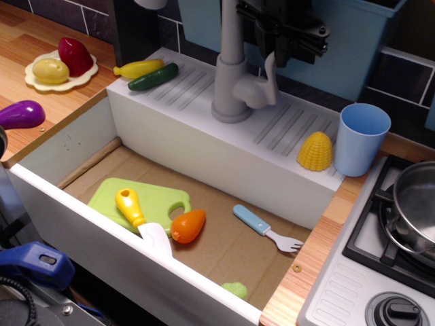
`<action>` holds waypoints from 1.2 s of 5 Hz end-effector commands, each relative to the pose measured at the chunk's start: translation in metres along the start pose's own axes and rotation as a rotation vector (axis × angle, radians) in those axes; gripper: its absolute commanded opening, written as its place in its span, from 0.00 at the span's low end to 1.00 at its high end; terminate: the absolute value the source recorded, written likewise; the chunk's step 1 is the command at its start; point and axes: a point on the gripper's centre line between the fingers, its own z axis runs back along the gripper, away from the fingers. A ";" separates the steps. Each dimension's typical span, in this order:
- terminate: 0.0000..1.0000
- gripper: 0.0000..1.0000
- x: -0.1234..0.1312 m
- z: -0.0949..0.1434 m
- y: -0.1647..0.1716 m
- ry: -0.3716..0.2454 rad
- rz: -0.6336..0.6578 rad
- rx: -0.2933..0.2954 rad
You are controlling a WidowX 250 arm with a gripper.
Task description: Turn lever vertical to front
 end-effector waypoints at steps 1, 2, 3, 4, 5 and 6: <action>0.00 0.00 -0.020 0.010 -0.002 0.004 0.081 -0.036; 0.00 0.00 -0.041 0.001 -0.005 0.021 0.131 -0.079; 0.00 0.00 -0.056 -0.007 -0.009 0.017 0.170 -0.105; 0.00 0.00 -0.067 -0.018 -0.009 0.014 0.187 -0.133; 0.00 0.00 -0.076 -0.032 -0.010 0.011 0.205 -0.169; 0.00 0.00 -0.070 -0.025 -0.009 0.052 0.186 -0.164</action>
